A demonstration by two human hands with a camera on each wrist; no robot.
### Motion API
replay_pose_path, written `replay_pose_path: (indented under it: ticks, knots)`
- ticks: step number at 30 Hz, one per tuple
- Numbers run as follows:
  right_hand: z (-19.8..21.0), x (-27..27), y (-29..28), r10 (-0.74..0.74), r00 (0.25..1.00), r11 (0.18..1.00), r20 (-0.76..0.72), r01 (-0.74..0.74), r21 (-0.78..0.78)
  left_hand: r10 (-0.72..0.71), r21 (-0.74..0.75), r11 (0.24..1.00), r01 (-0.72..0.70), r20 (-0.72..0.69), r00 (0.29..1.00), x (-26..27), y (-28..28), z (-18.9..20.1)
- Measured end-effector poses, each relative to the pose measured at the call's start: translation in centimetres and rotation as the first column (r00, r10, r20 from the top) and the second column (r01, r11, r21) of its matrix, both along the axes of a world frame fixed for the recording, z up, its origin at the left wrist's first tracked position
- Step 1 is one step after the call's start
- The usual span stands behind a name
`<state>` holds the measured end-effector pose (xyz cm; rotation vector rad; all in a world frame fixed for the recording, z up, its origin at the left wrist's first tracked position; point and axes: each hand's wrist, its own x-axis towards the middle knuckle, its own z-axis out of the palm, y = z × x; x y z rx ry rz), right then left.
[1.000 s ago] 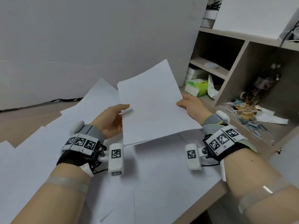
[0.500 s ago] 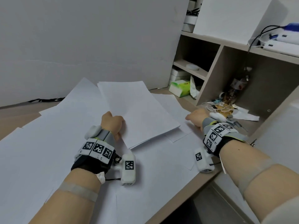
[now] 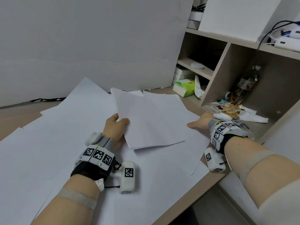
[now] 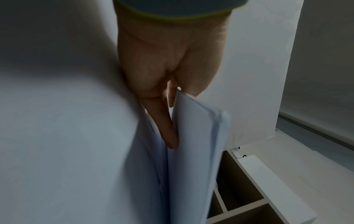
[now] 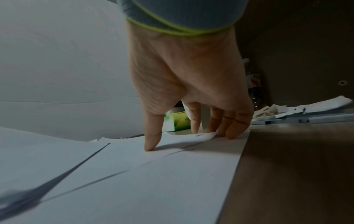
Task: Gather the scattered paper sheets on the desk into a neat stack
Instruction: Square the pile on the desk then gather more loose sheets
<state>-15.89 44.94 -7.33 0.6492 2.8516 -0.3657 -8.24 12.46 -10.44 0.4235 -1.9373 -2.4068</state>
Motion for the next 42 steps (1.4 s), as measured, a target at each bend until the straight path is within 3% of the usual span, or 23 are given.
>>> replay_pose_path:
  ticks: [6, 12, 15, 18, 22, 27, 31, 36, 39, 40, 42]
  knots:
    - [0.7, -0.8, -0.7, 0.002, 0.998, 0.999, 0.062, 0.001, -0.038, -0.016, 0.048, 0.999, 0.017, -0.014, 1.0, -0.6, -0.1, -0.5]
    - [1.9, -1.1, -1.7, -0.076, 0.983, 0.99, -0.169, 0.055, -0.129, -0.023, 0.169, 0.985, 0.028, -0.031, 0.999, -1.1, -0.7, -1.0]
    - [3.4, -0.7, -2.4, -0.178, 0.895, 0.938, -0.409, 0.028, -0.346, -0.014, 0.257, 0.966, 0.021, -0.029, 0.999, -1.1, -1.1, -1.1]
    - [6.0, 0.8, -4.3, -0.087, 0.762, 0.949, -0.641, -0.131, -0.285, 0.01, 0.324, 0.946, -0.001, -0.025, 1.0, -1.1, -1.2, -1.1]
    - [8.2, 2.6, -8.8, 0.117, 0.652, 0.915, -0.749, -0.364, -0.174, 0.04, 0.356, 0.934, -0.033, -0.011, 0.999, -1.2, -1.2, -1.0]
    - [7.1, 3.8, -14.3, 0.447, 0.57, 0.782, -0.689, -0.624, -0.009, 0.006, 0.38, 0.925, -0.006, 0.0, 1.0, -0.9, -1.1, -0.7]
    - [5.0, 4.9, -17.2, 0.663, 0.582, 0.66, -0.47, -0.752, 0.001, -0.008, 0.368, 0.93, 0.006, 0.003, 1.0, -0.9, -1.1, -0.6]
    - [3.3, 5.6, -18.1, 0.663, 0.655, 0.669, -0.362, -0.736, -0.105, -0.122, 0.503, 0.858, 0.106, 0.0, 0.992, -0.7, -1.3, -0.4]
    - [2.7, 6.2, -18.1, 0.674, 0.657, 0.657, -0.338, -0.742, -0.132, -0.134, 0.484, 0.867, 0.118, -0.002, 0.991, -0.7, -1.2, -0.5]
    - [2.8, 6.4, -18.0, 0.662, 0.671, 0.643, -0.334, -0.737, -0.206, -0.089, 0.435, 0.897, 0.079, 0.004, 0.996, -0.9, -1.3, -0.8]
    - [3.5, 6.8, -17.3, 0.561, 0.778, 0.597, -0.282, -0.617, -0.513, -0.025, 0.337, 0.941, 0.025, -0.003, 1.0, -1.0, -1.2, -1.0]
